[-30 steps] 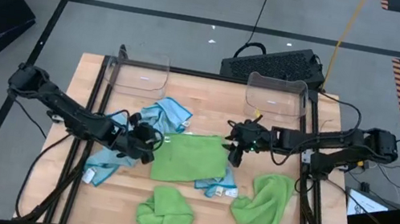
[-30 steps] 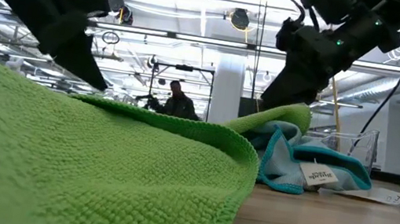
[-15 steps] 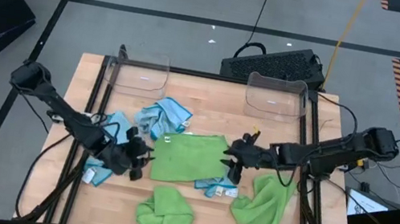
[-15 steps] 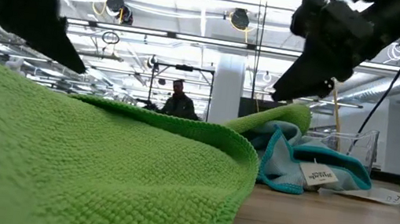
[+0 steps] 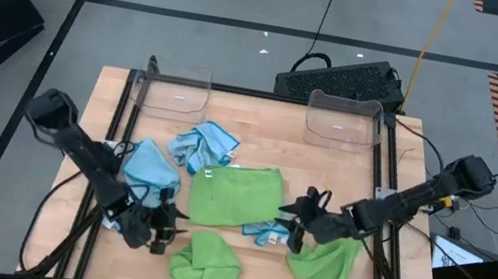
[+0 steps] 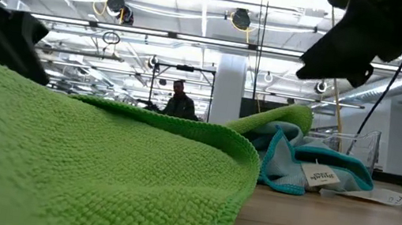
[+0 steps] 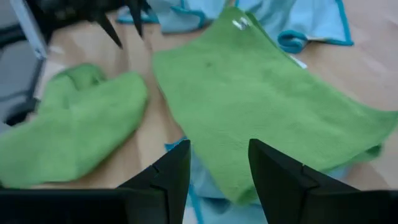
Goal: Sort microfiber towel by color & place in baskets
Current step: Fold the top green towel
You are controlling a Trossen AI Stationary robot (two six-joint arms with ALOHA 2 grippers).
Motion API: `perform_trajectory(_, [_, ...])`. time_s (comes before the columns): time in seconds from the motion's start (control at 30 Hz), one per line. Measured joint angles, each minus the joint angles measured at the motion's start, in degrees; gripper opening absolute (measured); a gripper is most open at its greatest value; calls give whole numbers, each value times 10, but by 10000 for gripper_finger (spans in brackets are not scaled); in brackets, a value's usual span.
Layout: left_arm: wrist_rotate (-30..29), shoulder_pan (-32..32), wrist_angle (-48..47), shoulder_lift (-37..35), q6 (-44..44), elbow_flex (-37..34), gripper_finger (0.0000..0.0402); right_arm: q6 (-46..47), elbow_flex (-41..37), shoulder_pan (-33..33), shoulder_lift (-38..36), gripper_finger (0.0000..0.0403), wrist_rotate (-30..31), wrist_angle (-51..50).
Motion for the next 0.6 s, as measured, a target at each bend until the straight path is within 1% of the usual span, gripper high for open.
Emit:
perform_trajectory(0.13, [-9,-15,32,39,26,0,205,5,0,15,0,155,27,33])
perform_trajectory(0.3, [-73,-26,63,52,67,0,236,-9,0,4,0,155,71,47])
perform_trajectory(0.37, [-92,-27,66,51,79,0,238,-11,0,-12,0,155,85,47])
perform_trajectory(0.47, [-107,-27,65,51,97,0,239,-22,0,-41,0,155,84,53])
perform_trajectory(0.6, [-121,-14,59,51,135,0,239,-65,0,-76,0,155,84,61])
